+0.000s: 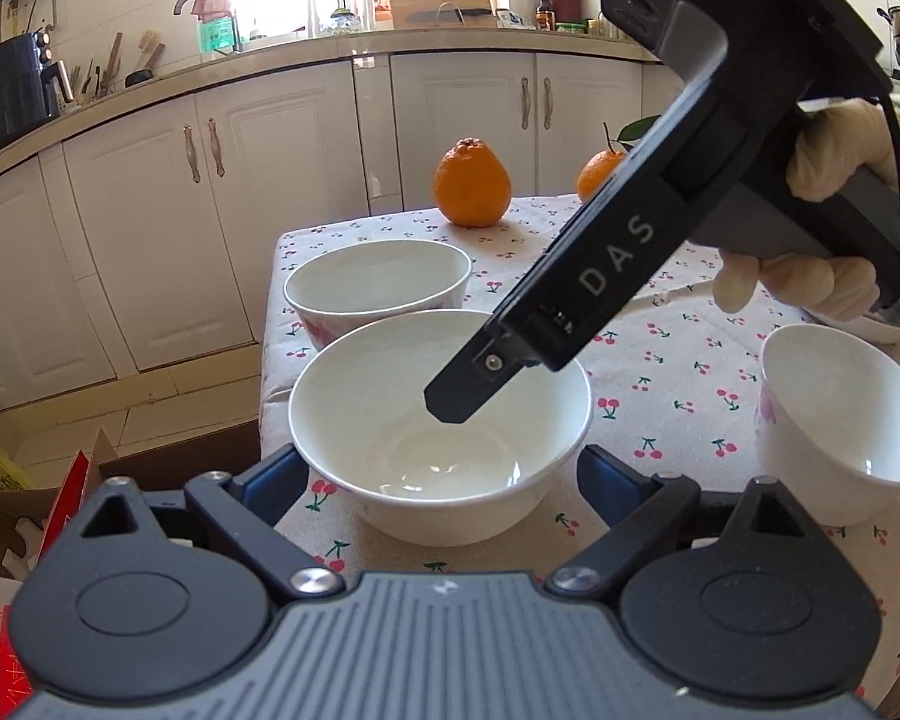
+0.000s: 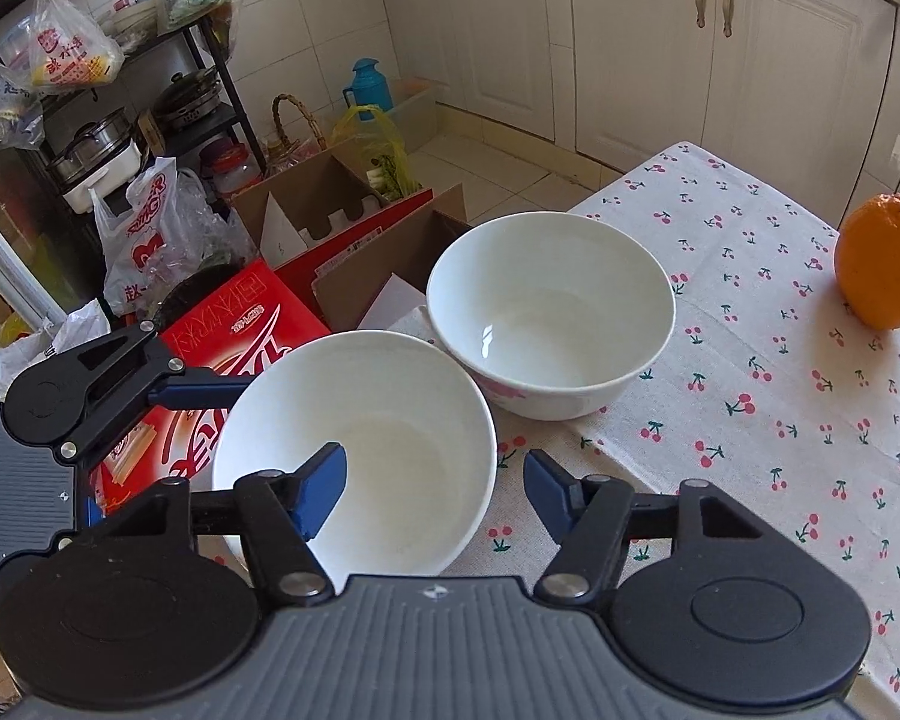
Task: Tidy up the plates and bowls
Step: 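Move the right gripper to another white bowl and grasp its rim, then lift the second bowl with the right gripper and carry it toward the first bowl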
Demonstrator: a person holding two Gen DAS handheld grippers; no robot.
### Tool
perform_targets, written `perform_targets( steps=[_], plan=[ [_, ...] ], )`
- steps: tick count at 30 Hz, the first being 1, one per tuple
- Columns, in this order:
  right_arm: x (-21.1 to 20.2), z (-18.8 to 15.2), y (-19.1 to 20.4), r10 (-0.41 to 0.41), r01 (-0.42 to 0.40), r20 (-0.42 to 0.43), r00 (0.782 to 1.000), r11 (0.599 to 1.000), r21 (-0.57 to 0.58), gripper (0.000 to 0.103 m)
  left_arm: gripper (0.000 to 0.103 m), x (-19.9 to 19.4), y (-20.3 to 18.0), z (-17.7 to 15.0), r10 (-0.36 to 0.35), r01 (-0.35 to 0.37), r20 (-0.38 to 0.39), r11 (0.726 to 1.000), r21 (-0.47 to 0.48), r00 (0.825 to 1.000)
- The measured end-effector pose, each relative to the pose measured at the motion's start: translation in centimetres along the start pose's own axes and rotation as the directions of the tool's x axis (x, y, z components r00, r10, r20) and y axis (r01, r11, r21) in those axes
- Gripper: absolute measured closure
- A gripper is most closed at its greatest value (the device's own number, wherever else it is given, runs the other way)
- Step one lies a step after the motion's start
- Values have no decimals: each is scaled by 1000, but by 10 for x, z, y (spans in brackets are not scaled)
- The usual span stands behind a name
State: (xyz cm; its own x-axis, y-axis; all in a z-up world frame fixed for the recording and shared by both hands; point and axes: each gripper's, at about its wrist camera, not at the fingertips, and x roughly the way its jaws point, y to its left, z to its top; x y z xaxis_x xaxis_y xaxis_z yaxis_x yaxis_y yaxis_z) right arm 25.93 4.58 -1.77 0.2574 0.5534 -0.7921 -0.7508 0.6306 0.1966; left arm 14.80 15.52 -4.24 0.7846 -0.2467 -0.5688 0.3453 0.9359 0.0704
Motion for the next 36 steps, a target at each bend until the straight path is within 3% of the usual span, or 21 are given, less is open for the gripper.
perform_targets(
  steps=[6, 20, 36],
  plan=[
    [3, 1, 3, 19, -19, -7, 1000, 1000, -5, 43, 9, 2, 3, 2, -4, 4, 0, 1000, -2, 1000],
    [-2, 0, 2, 27, -27, 2, 1000, 999, 20, 43, 9, 0, 0, 4, -5, 5, -13, 1000, 8, 1000],
    [-49, -26, 20, 40, -40, 44, 998, 999, 11, 43, 9, -37, -28, 12, -17, 17, -9, 999, 29, 1000]
  ],
)
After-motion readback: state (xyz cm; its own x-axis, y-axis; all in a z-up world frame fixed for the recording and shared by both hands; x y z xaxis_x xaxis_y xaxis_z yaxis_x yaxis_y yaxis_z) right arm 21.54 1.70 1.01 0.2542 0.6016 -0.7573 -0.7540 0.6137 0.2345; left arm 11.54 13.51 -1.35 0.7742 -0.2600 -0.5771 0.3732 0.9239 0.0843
